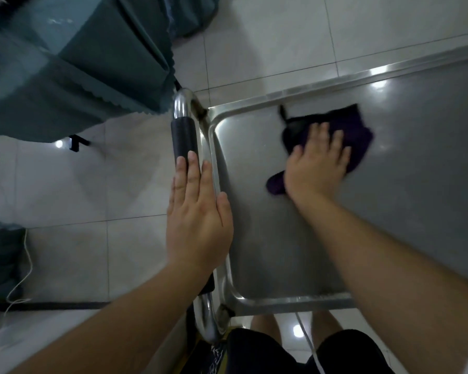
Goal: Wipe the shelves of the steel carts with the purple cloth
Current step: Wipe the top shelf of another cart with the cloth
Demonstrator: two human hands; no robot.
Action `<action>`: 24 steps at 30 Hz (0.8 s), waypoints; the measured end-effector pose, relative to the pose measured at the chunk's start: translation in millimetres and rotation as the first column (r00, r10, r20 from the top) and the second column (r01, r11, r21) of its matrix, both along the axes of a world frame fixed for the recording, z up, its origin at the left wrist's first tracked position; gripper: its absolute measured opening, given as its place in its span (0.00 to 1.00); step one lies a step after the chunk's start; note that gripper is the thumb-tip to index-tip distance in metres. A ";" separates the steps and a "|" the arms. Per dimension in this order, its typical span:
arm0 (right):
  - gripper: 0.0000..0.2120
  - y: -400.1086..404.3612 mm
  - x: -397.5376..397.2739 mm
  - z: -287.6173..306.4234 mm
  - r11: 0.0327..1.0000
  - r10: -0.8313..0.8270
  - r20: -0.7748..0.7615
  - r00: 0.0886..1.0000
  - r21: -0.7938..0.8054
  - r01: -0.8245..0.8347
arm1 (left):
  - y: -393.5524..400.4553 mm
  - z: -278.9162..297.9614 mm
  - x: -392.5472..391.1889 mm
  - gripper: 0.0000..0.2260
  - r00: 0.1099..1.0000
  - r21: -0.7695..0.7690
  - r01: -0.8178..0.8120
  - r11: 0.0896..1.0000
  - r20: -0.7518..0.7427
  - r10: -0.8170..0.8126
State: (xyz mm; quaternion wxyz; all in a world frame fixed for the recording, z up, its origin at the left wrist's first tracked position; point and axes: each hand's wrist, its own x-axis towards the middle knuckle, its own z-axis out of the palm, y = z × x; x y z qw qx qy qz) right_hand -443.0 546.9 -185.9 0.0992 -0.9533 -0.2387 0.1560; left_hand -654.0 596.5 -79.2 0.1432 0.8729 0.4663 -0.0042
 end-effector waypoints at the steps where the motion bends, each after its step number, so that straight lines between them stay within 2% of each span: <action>1: 0.31 11.7 -33.6 0.8 0.989 0.148 -0.008 0.989 -0.013 -0.148 | -0.5 0.8 0.4 0.29 1.000 -0.002 0.000 1.000 -0.002 0.000; 2: 0.31 21.2 -65.7 1.0 0.948 0.317 -0.017 0.948 -0.008 -0.317 | -0.7 1.2 0.9 0.29 1.000 -0.003 0.001 1.000 -0.006 -0.001; 3: 0.31 28.4 -91.8 1.8 0.868 0.497 -0.034 0.867 0.016 -0.496 | -1.2 1.5 1.1 0.29 1.000 -0.002 0.004 1.000 -0.017 -0.004; 5: 0.33 37.5 -111.9 4.3 0.626 0.780 -0.059 0.623 0.077 -0.776 | -2.1 2.1 1.5 0.31 0.998 0.014 0.019 1.000 -0.064 -0.018; 7: 0.35 42.0 -98.8 3.6 0.445 0.895 -0.043 0.443 0.109 -0.889 | -2.7 1.7 2.2 0.31 0.997 0.019 0.019 1.000 -0.076 -0.018; 8: 0.34 40.7 -87.4 3.0 0.408 0.913 -0.035 0.407 0.111 -0.906 | -2.6 2.1 2.5 0.30 0.998 0.010 0.005 1.000 -0.060 -0.005; 9: 0.32 37.0 -73.6 1.6 0.411 0.911 -0.030 0.411 0.106 -0.905 | -2.7 2.5 2.5 0.29 0.999 0.000 -0.005 1.000 -0.042 0.005; 10: 0.31 31.6 -55.0 -0.5 0.455 0.890 -0.025 0.455 0.099 -0.885 | -2.5 2.3 2.6 0.29 1.000 -0.005 -0.008 1.000 -0.026 0.008; 12: 0.29 16.1 -4.7 -4.2 0.616 0.786 0.000 0.618 0.087 -0.783 | -2.6 2.2 1.9 0.29 1.000 -0.017 -0.013 1.000 -0.008 0.013; 15: 0.31 -18.6 100.2 -6.2 0.862 0.497 0.068 0.865 0.077 -0.501 | -2.5 2.6 0.0 0.29 1.000 -0.040 -0.012 0.999 -0.004 0.012; 17: 0.33 -46.9 169.9 -7.8 0.969 0.239 0.083 0.967 0.041 -0.243 | -3.3 2.7 -1.0 0.29 1.000 -0.052 -0.013 0.999 0.000 0.013; 19: 0.35 -65.2 219.0 -8.1 1.000 -0.022 0.078 0.997 -0.001 0.023 | -2.8 1.6 -1.2 0.29 1.000 -0.050 -0.015 0.999 0.003 0.015; 21: 0.35 -61.2 238.4 -7.4 0.970 -0.238 0.057 0.970 -0.035 0.240 | -2.4 0.7 -1.8 0.28 1.000 -0.043 -0.017 0.999 0.003 0.017; 24: 0.34 -24.9 221.1 -5.2 0.927 -0.370 0.041 0.928 -0.045 0.372 | -3.5 0.6 -2.9 0.28 1.000 -0.033 -0.014 0.999 0.005 0.015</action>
